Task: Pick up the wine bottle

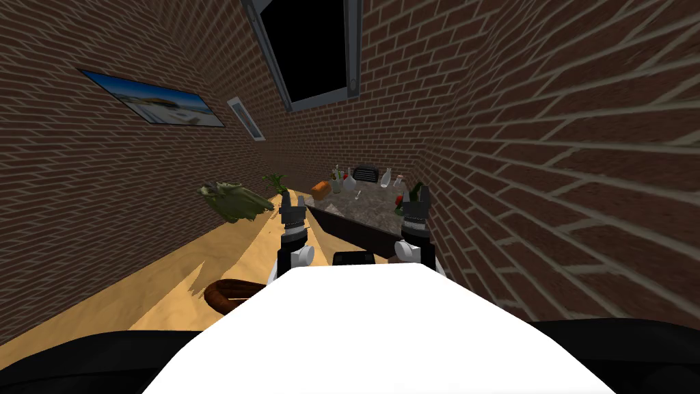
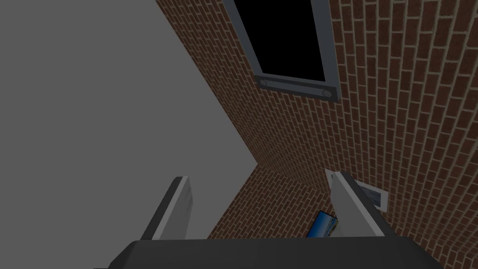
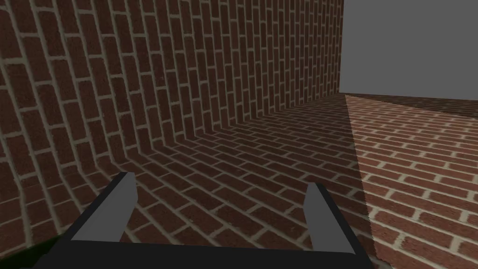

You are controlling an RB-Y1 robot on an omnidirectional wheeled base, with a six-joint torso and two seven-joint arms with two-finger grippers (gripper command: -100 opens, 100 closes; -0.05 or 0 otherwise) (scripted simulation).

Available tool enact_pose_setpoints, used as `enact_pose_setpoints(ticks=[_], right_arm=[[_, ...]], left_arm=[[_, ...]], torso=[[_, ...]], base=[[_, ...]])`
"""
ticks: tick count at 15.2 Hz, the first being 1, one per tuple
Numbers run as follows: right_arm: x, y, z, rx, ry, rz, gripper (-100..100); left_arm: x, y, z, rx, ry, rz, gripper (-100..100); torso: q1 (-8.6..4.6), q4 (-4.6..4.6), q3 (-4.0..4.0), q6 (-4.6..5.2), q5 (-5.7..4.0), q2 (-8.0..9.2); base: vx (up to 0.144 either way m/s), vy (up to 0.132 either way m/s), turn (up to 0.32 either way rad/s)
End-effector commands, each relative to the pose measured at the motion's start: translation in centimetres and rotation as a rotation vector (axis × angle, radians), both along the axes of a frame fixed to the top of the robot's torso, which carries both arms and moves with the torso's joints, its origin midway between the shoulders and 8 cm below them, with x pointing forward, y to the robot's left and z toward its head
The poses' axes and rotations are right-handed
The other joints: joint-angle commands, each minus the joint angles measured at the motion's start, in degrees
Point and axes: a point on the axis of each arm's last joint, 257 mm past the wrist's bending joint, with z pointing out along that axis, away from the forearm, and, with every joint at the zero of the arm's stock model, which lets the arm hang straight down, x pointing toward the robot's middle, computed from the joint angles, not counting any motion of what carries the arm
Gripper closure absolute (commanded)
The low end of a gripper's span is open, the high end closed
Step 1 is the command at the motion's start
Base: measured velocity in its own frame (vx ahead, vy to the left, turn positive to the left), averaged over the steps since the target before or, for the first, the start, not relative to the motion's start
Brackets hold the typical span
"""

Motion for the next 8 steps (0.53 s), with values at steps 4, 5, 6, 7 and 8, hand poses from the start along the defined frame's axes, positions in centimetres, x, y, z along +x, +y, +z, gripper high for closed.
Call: enact_pose_setpoints(ticks=[4,5,6,7,8], right_arm=[[0.5,0.2,-1.1,-0.07,0.049,0.025,-100],[0.7,0.2,-1.6,-0.095,0.071,0.032,-100],[1.0,0.1,-2.2,-0.12,0.096,0.037,-100],[1.0,0.2,-2.2,-0.124,0.097,0.039,-100],[1.3,0.1,-2.9,-0.154,0.126,0.046,-100]], left_arm=[[0.0,0.0,0.0,0.0,0.0,0.0,0],[0.0,0.0,0.0,0.0,0.0,0.0,0],[0.0,0.0,0.0,0.0,0.0,0.0,0],[0.0,0.0,0.0,0.0,0.0,0.0,0],[0.0,0.0,0.0,0.0,0.0,0.0,0]], torso=[[0.15,0.05,0.15,0.0,0.03,0.27],[0.18,0.06,0.16,0.0,0.04,0.29],[0.18,0.06,0.16,0.0,0.04,0.28],[0.18,0.06,0.15,0.0,0.04,0.26],[0.18,0.05,0.12,0.0,0.04,0.21]], base=[[-0.063,0.04,0.0],[-0.056,0.046,0.003],[-0.052,0.051,0.009],[-0.035,0.046,0.007],[-0.023,0.045,0.01]])
